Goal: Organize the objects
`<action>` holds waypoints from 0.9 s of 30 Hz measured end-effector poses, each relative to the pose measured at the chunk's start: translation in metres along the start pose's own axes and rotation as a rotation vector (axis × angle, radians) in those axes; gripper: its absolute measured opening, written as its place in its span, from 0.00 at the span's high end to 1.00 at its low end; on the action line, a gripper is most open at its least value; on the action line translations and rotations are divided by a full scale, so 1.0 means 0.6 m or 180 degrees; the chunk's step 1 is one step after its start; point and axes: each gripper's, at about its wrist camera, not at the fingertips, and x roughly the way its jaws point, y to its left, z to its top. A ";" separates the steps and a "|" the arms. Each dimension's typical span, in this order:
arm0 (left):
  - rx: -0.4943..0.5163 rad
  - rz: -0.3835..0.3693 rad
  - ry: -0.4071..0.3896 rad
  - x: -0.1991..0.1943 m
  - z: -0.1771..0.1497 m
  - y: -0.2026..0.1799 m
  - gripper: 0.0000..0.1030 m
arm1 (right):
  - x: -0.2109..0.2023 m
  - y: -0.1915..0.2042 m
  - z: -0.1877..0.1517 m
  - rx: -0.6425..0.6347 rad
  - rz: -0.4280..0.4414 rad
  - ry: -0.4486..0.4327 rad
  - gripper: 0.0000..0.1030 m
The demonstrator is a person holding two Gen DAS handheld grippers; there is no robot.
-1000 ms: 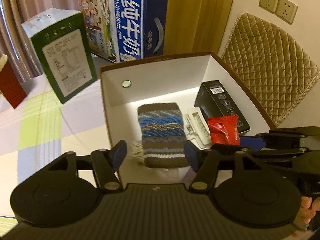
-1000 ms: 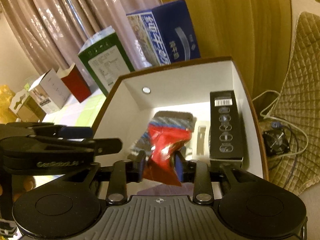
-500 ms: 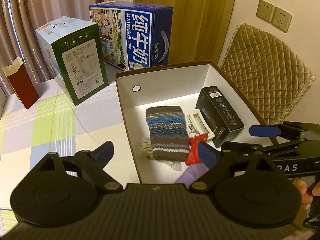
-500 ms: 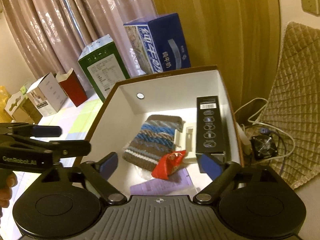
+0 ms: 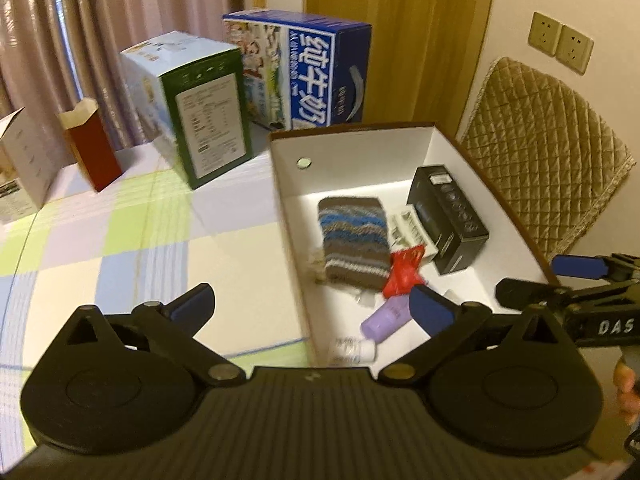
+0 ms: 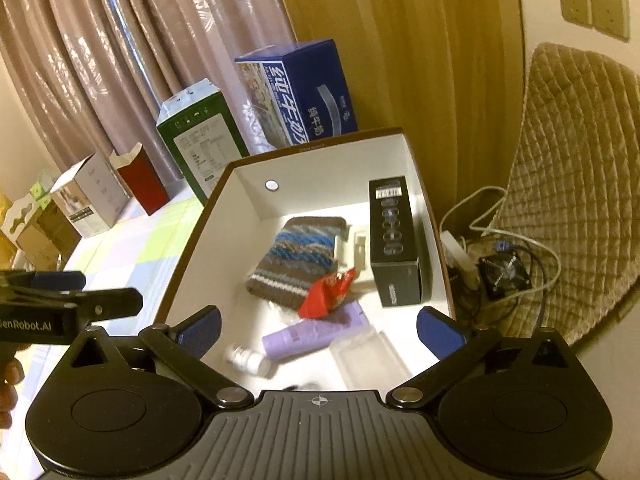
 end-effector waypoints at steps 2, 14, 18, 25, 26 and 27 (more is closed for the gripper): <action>-0.0027 -0.0001 0.0014 -0.011 -0.013 0.005 0.01 | -0.011 0.008 -0.011 0.0034 -0.0013 -0.0001 0.02; -0.0045 -0.0049 -0.0011 -0.101 -0.097 0.056 0.01 | -0.067 0.093 -0.085 0.0080 -0.0190 0.0027 0.02; -0.0129 -0.0080 0.0049 -0.132 -0.127 0.085 0.01 | -0.081 0.127 -0.113 0.0095 -0.0234 0.0034 0.02; -0.0242 -0.0057 0.0105 -0.190 -0.189 0.144 0.01 | -0.106 0.194 -0.155 0.0047 -0.0212 0.0093 0.02; -0.0248 -0.0054 0.0104 -0.198 -0.198 0.152 0.01 | -0.109 0.203 -0.160 0.0038 -0.0204 0.0095 0.02; -0.0256 -0.0057 0.0103 -0.207 -0.207 0.159 0.01 | -0.113 0.213 -0.167 0.0025 -0.0190 0.0104 0.02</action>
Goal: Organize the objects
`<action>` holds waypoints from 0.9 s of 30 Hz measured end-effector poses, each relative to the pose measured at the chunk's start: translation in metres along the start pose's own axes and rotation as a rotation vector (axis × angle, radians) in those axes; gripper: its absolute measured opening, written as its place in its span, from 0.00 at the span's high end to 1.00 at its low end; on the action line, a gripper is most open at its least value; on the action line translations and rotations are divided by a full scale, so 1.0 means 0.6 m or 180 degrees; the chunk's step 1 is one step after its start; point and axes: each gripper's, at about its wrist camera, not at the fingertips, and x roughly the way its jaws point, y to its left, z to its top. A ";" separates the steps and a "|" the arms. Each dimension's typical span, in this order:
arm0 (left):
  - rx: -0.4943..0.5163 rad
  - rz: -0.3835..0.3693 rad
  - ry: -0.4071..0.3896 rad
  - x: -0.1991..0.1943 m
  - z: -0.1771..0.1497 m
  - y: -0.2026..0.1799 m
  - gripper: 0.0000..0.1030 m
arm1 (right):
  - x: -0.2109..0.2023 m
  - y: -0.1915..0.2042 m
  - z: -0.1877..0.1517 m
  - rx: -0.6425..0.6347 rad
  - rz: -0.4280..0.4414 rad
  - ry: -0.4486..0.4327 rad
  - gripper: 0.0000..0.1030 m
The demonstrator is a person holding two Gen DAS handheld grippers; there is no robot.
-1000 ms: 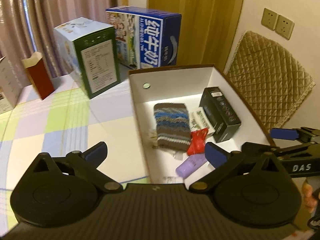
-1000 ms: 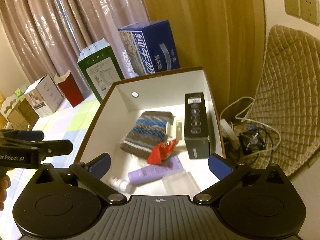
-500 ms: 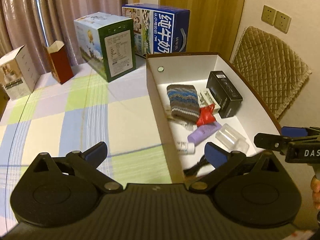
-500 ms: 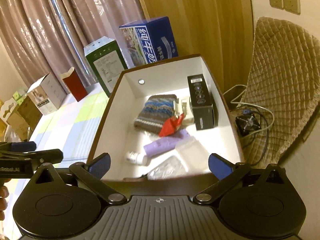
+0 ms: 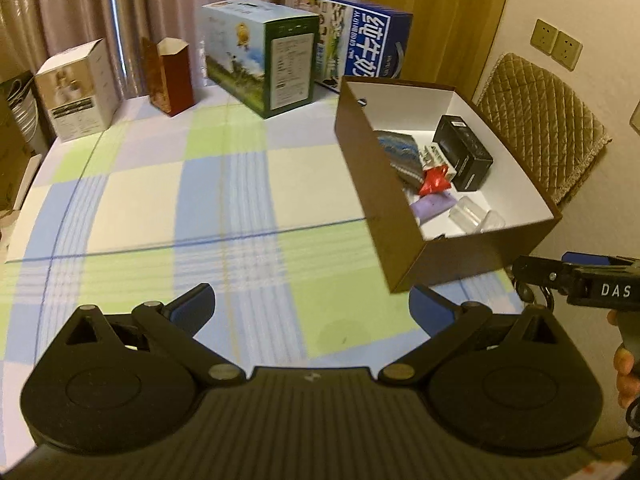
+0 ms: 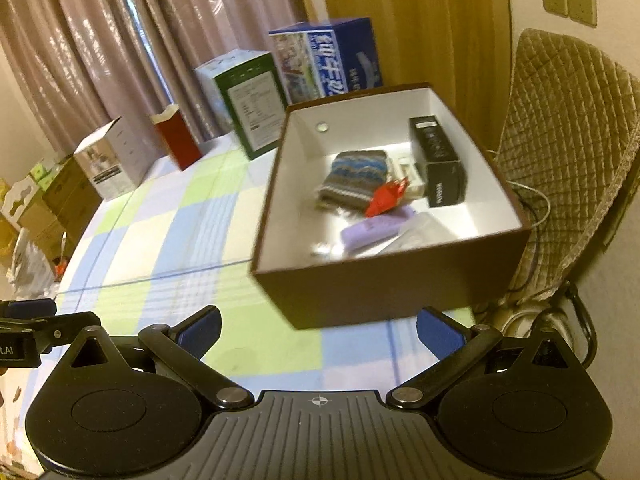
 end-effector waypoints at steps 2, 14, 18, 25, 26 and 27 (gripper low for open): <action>-0.0022 0.0001 0.0005 -0.016 -0.015 0.015 0.01 | -0.008 0.018 -0.013 -0.0028 0.0026 0.0008 0.02; -0.0038 -0.0041 0.0010 -0.093 -0.096 0.079 0.01 | -0.036 0.111 -0.089 -0.0234 0.0137 0.0139 0.02; -0.0030 -0.0026 0.0019 -0.107 -0.121 0.096 0.01 | -0.039 0.136 -0.109 -0.0300 0.0162 0.0180 0.02; -0.0092 0.0007 0.0042 -0.124 -0.154 0.120 0.01 | -0.041 0.167 -0.134 -0.0387 0.0202 0.0229 0.02; -0.0095 0.0009 0.0043 -0.126 -0.157 0.123 0.01 | -0.041 0.171 -0.137 -0.0396 0.0209 0.0236 0.02; -0.0101 0.0003 0.0045 -0.128 -0.161 0.126 0.01 | -0.040 0.174 -0.139 -0.0406 0.0218 0.0246 0.02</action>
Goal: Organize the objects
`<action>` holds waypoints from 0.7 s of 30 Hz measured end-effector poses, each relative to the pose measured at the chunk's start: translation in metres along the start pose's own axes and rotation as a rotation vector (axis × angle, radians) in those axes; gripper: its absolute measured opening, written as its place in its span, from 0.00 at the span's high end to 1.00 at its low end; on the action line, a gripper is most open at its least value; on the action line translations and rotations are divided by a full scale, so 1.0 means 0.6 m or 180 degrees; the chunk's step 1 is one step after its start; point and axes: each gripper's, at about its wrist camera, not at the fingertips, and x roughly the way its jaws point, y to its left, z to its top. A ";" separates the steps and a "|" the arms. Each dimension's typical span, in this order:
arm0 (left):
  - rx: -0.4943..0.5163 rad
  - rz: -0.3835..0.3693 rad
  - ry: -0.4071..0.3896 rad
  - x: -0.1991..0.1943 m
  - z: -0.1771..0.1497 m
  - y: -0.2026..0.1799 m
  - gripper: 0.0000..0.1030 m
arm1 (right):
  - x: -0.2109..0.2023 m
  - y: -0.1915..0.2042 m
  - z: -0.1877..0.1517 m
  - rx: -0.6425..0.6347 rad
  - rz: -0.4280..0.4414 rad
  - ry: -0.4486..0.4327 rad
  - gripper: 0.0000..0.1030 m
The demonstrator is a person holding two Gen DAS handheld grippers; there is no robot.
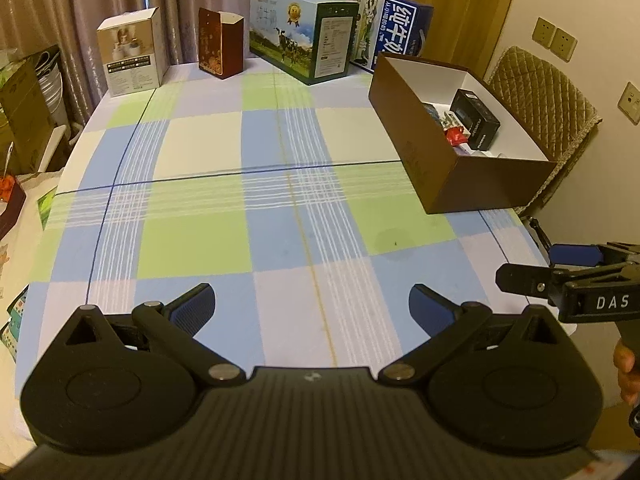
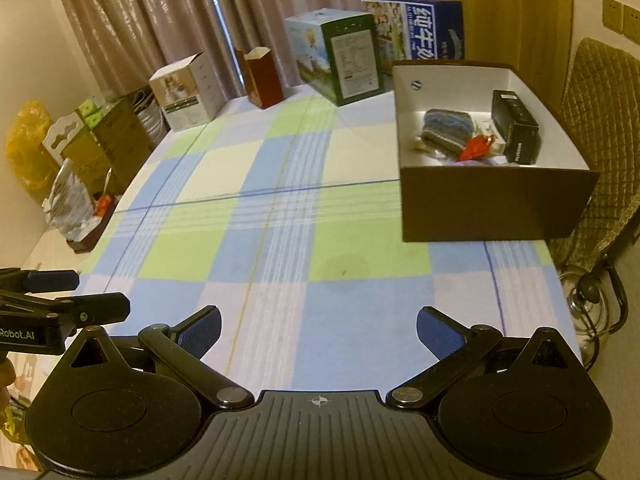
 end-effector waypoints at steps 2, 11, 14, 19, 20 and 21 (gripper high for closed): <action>-0.0004 0.0001 0.0004 -0.003 -0.006 0.005 0.01 | 0.002 0.008 -0.004 -0.0025 0.0015 0.0016 0.02; -0.0042 0.0024 0.0007 -0.017 -0.030 0.022 0.01 | 0.005 0.027 -0.017 -0.0073 0.0033 0.0040 0.02; -0.0058 0.0030 0.0006 -0.020 -0.033 0.027 0.01 | 0.005 0.031 -0.019 -0.0084 0.0035 0.0039 0.02; -0.0081 0.0036 0.0007 -0.024 -0.037 0.031 0.01 | 0.005 0.036 -0.023 -0.0096 0.0035 0.0045 0.02; -0.0085 0.0037 0.0007 -0.024 -0.038 0.031 0.01 | 0.005 0.037 -0.023 -0.0095 0.0036 0.0045 0.02; -0.0091 0.0039 0.0010 -0.024 -0.037 0.032 0.01 | 0.005 0.037 -0.024 -0.0097 0.0038 0.0046 0.02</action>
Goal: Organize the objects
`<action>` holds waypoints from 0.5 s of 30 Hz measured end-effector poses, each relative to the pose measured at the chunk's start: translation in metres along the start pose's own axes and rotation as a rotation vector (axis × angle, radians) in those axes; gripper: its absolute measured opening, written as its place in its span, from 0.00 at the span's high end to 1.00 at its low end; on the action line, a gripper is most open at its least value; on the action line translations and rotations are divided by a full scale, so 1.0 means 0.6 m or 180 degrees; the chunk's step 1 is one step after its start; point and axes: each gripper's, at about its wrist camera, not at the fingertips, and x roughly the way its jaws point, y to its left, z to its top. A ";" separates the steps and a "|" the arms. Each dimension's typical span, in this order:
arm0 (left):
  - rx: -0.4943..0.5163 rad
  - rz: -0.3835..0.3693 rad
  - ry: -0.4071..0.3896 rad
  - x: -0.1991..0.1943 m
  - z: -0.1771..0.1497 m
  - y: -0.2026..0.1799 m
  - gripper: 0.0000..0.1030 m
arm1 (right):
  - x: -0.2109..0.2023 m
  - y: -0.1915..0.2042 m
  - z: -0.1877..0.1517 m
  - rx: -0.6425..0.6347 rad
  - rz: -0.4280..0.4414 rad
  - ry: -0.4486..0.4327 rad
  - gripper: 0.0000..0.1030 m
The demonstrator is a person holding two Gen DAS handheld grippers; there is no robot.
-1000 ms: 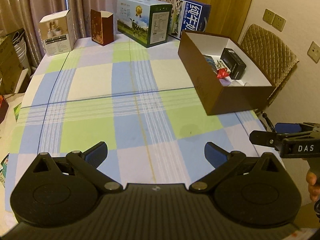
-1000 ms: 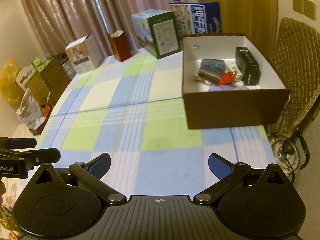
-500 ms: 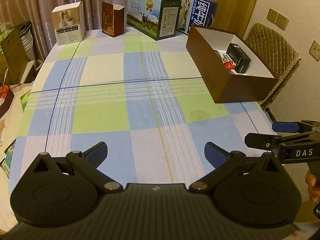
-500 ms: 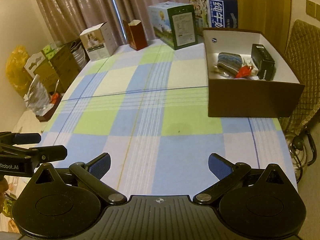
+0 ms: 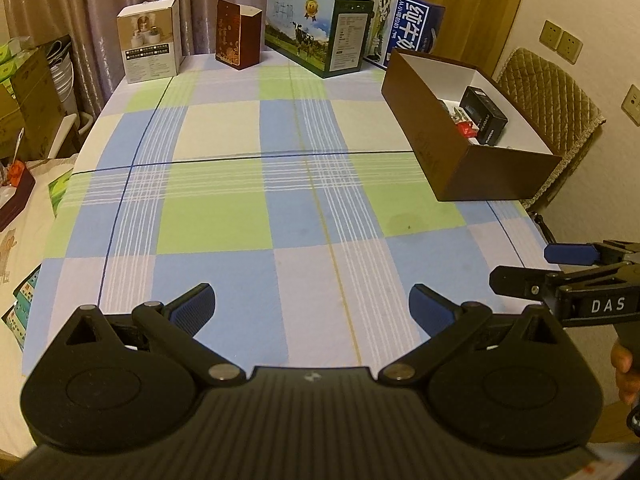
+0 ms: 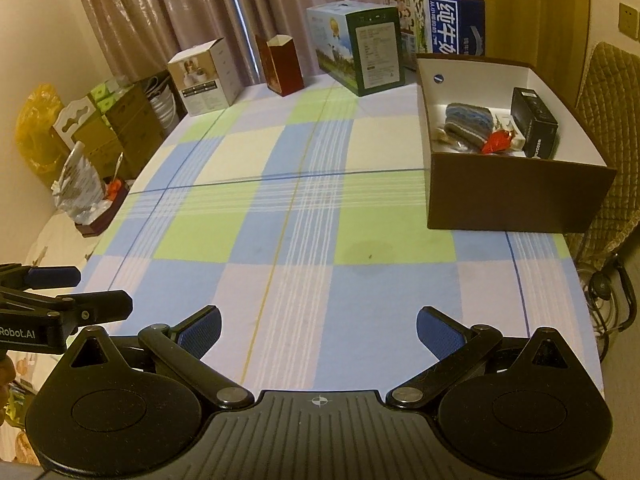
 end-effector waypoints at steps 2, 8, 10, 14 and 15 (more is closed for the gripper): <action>-0.0008 0.0002 0.0005 0.000 0.000 0.002 0.01 | 0.000 0.002 0.000 -0.0004 -0.0001 -0.0002 0.02; -0.0011 0.0000 0.0009 0.000 -0.001 0.003 0.01 | 0.000 0.003 0.000 -0.0003 -0.0004 0.0001 0.02; -0.0011 0.0002 0.0010 0.000 -0.001 0.003 0.01 | 0.000 0.003 0.000 -0.0003 -0.0003 0.0000 0.02; -0.0007 -0.0002 0.0006 0.001 -0.001 0.003 0.01 | 0.000 0.003 0.000 -0.0002 -0.0005 0.0003 0.02; -0.0006 -0.0004 0.0007 0.001 -0.001 0.002 0.01 | 0.000 0.003 0.000 -0.0002 -0.0005 0.0002 0.02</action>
